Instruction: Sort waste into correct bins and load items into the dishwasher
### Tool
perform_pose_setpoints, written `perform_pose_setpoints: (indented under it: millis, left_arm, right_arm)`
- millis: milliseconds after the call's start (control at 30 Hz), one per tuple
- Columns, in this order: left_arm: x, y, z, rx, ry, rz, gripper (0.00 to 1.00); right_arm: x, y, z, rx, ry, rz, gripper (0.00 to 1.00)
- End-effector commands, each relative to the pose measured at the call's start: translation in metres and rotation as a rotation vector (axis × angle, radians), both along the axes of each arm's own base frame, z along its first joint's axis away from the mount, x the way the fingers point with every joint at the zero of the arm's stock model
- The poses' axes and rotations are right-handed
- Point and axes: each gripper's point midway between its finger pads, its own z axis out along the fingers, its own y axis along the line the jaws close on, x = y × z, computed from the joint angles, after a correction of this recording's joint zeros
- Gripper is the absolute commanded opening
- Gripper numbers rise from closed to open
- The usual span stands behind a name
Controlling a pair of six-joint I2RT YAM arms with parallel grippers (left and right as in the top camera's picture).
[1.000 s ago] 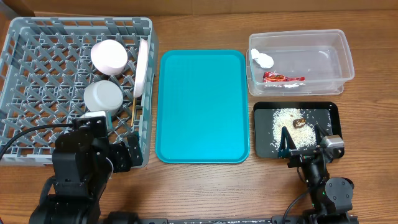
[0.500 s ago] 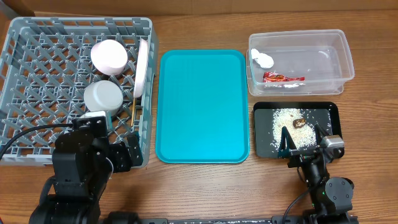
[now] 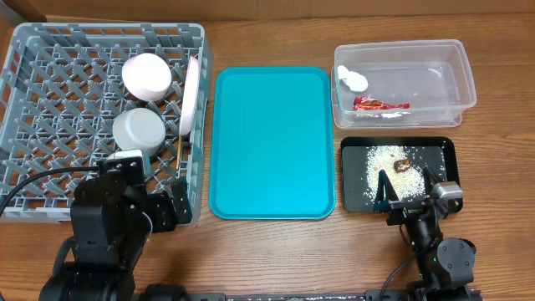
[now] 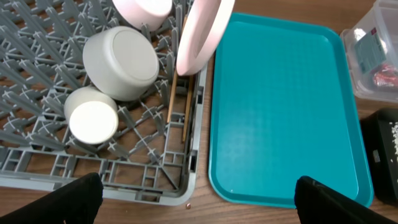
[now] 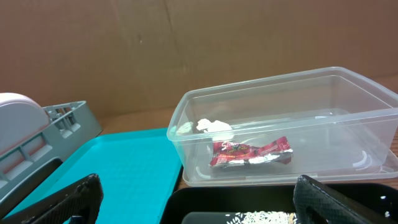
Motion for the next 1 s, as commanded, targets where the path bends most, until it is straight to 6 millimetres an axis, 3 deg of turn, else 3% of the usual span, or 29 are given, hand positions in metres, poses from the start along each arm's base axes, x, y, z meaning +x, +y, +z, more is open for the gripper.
perform_pose_setpoints:
  millis: [0, 233, 533, 967]
  left_arm:
    - [-0.005, 0.001, -0.001, 0.001, -0.017, 0.004, 1.00]
    - [0.003, 0.000, -0.020, -0.038, -0.189, 0.004, 1.00]
    - [0.024, -0.003, -0.050, -0.072, -0.541, -0.018, 1.00]
    - [0.036, 0.007, -0.044, -0.045, -0.902, 0.023, 1.00]
  right_arm:
    - [0.000, -0.002, -0.001, 0.000, -0.005, -0.012, 1.00]
    - [0.000, -0.002, -0.001, 0.000, -0.006, -0.012, 1.00]
    - [0.000, -0.002, -0.001, 0.000, -0.006, -0.012, 1.00]
    - [0.000, -0.002, -0.001, 0.000, -0.006, -0.012, 1.00]
